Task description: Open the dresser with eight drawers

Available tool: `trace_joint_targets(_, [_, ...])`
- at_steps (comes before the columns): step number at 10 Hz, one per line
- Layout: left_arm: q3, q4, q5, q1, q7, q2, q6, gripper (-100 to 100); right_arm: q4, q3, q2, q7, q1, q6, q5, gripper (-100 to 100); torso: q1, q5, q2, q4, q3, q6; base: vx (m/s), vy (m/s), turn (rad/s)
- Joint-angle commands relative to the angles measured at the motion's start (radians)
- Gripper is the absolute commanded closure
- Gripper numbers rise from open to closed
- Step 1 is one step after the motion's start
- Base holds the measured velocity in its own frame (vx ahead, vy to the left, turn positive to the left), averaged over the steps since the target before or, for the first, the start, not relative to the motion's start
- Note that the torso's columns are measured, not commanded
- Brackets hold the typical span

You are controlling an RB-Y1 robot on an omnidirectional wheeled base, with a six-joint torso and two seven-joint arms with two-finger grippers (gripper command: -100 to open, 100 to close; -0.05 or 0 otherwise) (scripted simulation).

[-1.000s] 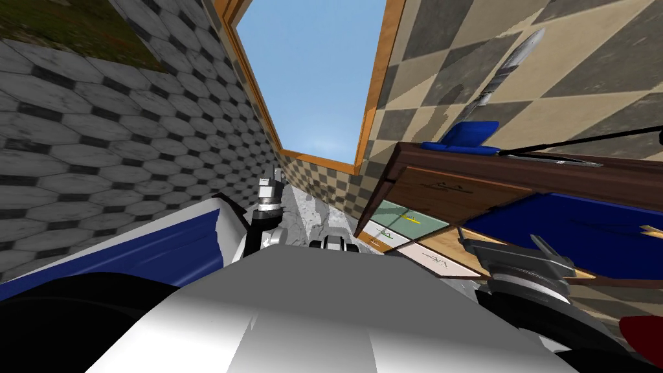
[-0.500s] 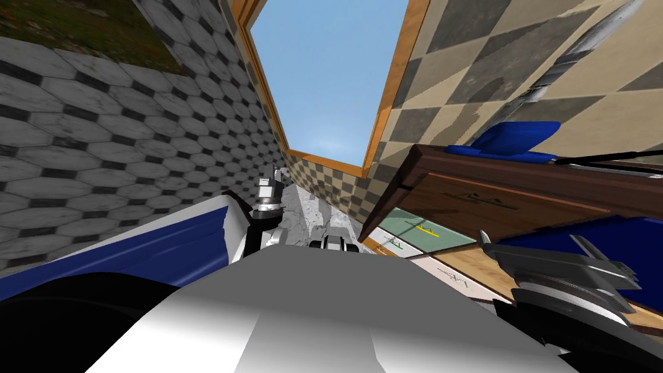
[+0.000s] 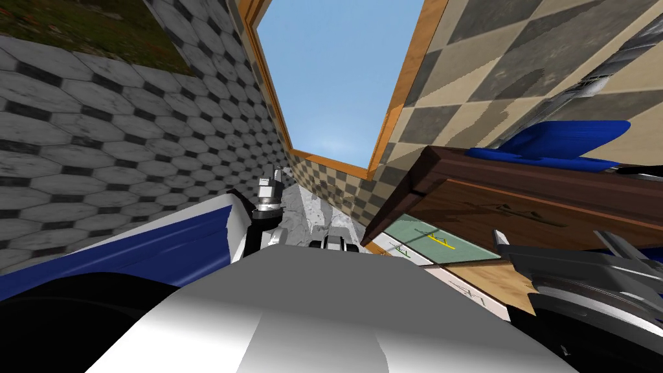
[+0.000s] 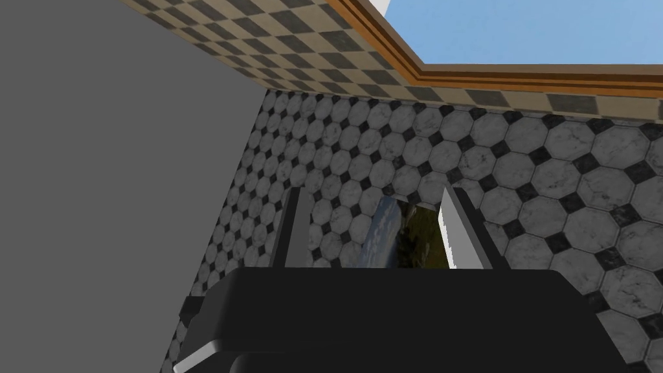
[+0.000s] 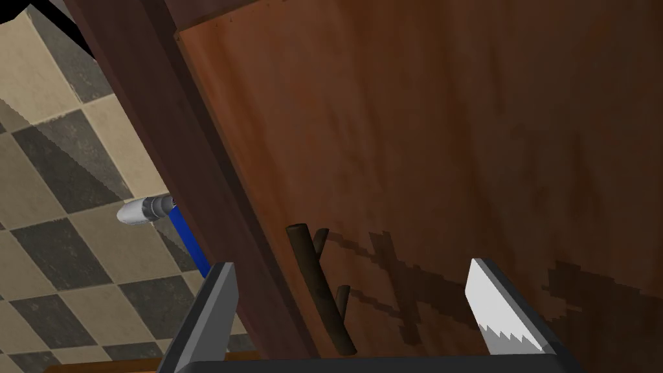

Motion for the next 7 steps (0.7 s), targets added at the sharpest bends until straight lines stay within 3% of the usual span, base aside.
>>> trace_joint_targets(1, [0.0, 0.0, 0.0, 0.0, 0.0, 0.0, 0.0, 0, -0.029, -0.018, -0.003, -0.003, 0.029, 0.0, -0.012, -100, -0.001, 0.0, 0.001, 0.0, 0.0, 0.0, 0.075, -0.057, -0.075])
trace_joint_targets(3, [0.0, 0.0, 0.0, 0.0, 0.0, 0.0, 0.0, 0, -0.033, -0.022, -0.005, 0.001, 0.032, 0.0, -0.02, -100, -0.005, -0.002, -0.004, -0.001, -0.002, 0.0, 0.095, -0.062, -0.032])
trace_joint_targets(4, [0.0, 0.0, 0.0, 0.0, 0.0, 0.0, 0.0, 0, -0.005, -0.003, -0.001, 0.001, 0.005, 0.002, 0.0, 100, 0.0, 0.0, 0.0, 0.0, 0.0, 0.0, -0.071, 0.043, 0.086])
trace_joint_targets(5, [0.0, 0.0, 0.0, 0.0, 0.0, 0.0, 0.0, 0, -0.021, -0.014, -0.001, 0.0, 0.019, 0.002, -0.008, 100, 0.005, 0.0, 0.007, 0.001, 0.005, -0.001, -0.044, 0.009, -0.011])
trace_joint_targets(7, [0.0, 0.0, 0.0, -0.001, 0.0, 0.0, 0.0, 0, -0.041, -0.017, 0.048, 0.051, 0.048, 0.057, -0.046, 100, -0.004, -0.008, -0.004, -0.004, 0.001, -0.007, -0.134, -0.008, 0.384])
